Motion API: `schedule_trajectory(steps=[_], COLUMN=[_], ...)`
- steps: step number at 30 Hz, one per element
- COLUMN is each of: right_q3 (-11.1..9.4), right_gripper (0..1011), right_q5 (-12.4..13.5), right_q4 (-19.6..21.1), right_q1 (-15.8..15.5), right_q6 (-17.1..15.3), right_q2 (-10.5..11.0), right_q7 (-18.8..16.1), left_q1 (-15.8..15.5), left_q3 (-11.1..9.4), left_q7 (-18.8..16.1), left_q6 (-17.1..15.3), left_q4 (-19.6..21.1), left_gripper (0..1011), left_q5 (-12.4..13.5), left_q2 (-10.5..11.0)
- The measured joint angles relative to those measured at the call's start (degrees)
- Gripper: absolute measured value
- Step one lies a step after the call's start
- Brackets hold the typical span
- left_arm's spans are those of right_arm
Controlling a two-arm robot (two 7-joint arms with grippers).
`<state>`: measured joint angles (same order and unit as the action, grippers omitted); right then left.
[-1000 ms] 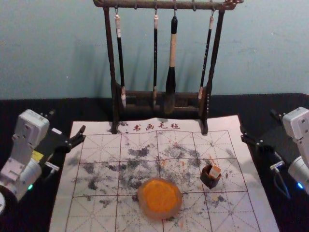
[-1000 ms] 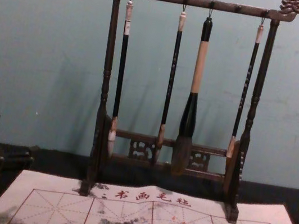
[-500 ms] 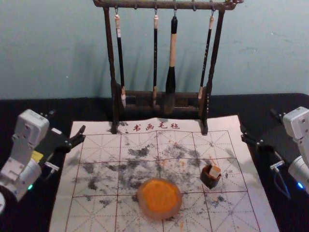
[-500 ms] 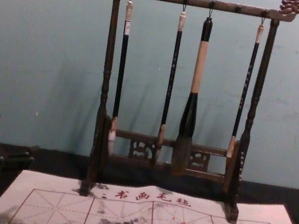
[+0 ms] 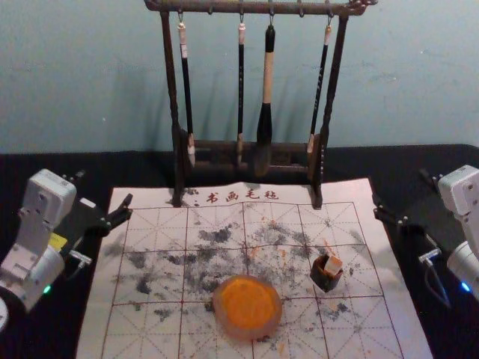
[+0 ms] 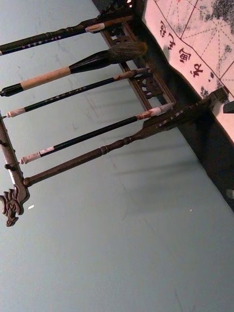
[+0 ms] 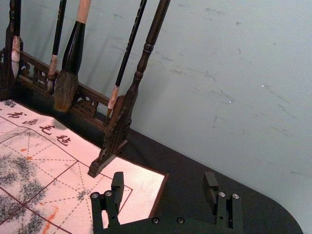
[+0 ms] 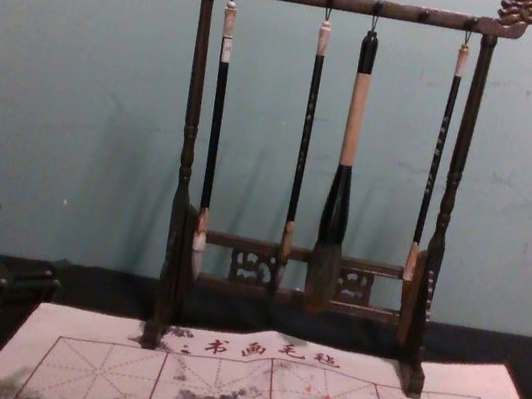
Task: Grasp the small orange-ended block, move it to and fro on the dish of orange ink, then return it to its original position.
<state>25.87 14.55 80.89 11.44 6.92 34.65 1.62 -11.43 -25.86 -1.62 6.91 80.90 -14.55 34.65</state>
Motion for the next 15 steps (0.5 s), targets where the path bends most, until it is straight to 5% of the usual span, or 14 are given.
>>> schedule_trajectory(steps=[15], right_q3=[0.0], right_gripper=[1002], right_q5=[0.0], right_q4=[0.0], right_q1=[0.0], right_q6=[-0.01], right_q2=[0.0], right_q7=[0.0], left_q1=[0.0], left_q3=[0.0], left_q7=[0.0], left_q6=[0.0], left_q4=[0.0], left_gripper=[1001], left_q5=[0.0], left_q2=[0.0])
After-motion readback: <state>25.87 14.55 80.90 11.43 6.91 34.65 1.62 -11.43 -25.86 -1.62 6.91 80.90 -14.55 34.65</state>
